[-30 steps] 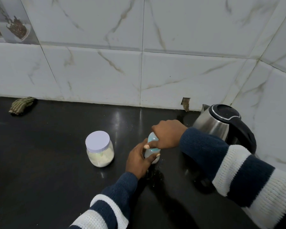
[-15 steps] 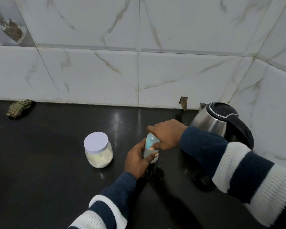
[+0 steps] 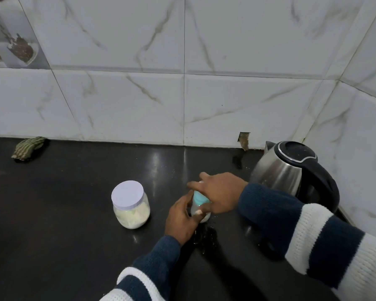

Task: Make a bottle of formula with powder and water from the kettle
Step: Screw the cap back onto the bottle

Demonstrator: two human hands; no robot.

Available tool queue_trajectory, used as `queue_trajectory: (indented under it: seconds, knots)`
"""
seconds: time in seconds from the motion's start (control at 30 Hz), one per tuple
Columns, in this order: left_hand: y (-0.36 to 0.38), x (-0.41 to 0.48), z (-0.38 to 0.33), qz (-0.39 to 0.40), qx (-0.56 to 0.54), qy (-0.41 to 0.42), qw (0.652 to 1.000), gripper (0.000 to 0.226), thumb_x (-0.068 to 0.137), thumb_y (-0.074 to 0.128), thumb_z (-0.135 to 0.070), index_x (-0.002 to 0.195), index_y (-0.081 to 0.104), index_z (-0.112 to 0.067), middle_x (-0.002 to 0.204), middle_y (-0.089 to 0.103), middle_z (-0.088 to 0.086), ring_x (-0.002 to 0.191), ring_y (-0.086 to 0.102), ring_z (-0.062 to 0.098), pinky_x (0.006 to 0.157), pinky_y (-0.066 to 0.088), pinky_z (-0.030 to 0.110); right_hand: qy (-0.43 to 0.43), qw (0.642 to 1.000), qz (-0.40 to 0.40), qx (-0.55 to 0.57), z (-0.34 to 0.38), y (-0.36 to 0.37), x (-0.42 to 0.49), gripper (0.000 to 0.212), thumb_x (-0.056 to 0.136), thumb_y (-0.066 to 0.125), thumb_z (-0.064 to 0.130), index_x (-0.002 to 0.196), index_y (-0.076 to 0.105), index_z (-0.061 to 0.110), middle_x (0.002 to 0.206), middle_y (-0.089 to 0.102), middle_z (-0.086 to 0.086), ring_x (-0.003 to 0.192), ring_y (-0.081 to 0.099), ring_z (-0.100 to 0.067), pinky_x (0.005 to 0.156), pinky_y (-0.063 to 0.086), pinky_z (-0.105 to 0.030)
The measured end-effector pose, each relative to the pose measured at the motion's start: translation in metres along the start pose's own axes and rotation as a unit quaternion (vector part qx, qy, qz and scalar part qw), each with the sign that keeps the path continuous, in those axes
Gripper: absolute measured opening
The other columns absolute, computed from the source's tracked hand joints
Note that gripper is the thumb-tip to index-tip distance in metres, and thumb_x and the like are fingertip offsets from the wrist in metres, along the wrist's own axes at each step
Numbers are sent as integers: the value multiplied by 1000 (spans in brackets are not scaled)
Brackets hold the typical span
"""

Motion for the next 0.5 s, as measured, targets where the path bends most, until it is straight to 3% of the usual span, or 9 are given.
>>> queue_trajectory:
  seconds: [0.1, 0.17, 0.27, 0.33, 0.4, 0.5]
  knots:
    - [1, 0, 3, -3, 4, -1, 1000, 47, 76, 75, -40, 120, 58, -34, 112, 63, -14, 103, 60, 4, 88, 52, 30, -26, 999, -14, -24, -1, -5, -1, 46, 93, 50, 49, 131, 39, 24, 117, 51, -11, 79, 63, -30, 61, 44, -35]
    - [2, 0, 4, -5, -2, 0, 1000, 55, 76, 76, -38, 127, 57, -29, 116, 64, -13, 106, 59, 3, 90, 51, 28, -3, 998, -48, -41, 1, -5, -1, 48, 94, 45, 56, 124, 41, 19, 104, 59, -11, 70, 60, -26, 59, 45, -35]
    - [2, 1, 6, -10, -4, -20, 1000, 55, 75, 78, -30, 126, 59, -23, 118, 64, -10, 109, 59, 7, 92, 52, 31, 99, 991, -87, -19, 4, 0, 1, 58, 92, 35, 66, 114, 47, 14, 85, 64, -6, 67, 57, -22, 63, 50, -35]
    - [0, 1, 6, -13, 6, -18, 1000, 51, 76, 77, -28, 124, 60, -24, 117, 65, -9, 106, 61, 8, 90, 53, 32, 135, 988, -76, 10, 4, 1, 3, 67, 88, 34, 73, 116, 47, 14, 89, 65, -6, 74, 61, -23, 66, 48, -35]
    - [0, 0, 1, -3, 6, 2, 1000, 50, 78, 74, -31, 125, 58, -33, 113, 66, -14, 102, 61, 0, 86, 53, 24, 101, 994, -37, 25, 0, -2, 1, 76, 83, 37, 77, 130, 40, 17, 103, 62, -7, 84, 63, -26, 71, 46, -36]
    - [-1, -1, -2, -6, 0, 11, 1000, 50, 78, 75, -37, 126, 58, -34, 110, 66, -14, 100, 60, -5, 82, 50, 15, 13, 1000, 17, 13, -10, -5, -7, 66, 89, 49, 58, 144, 26, 31, 120, 56, -8, 97, 63, -29, 75, 45, -36]
Point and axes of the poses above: each hand's wrist, its own x-axis towards the middle knuckle, its own y-axis out of the palm, z = x × y, the point moved 5 cm from there along x, towards the middle knuckle
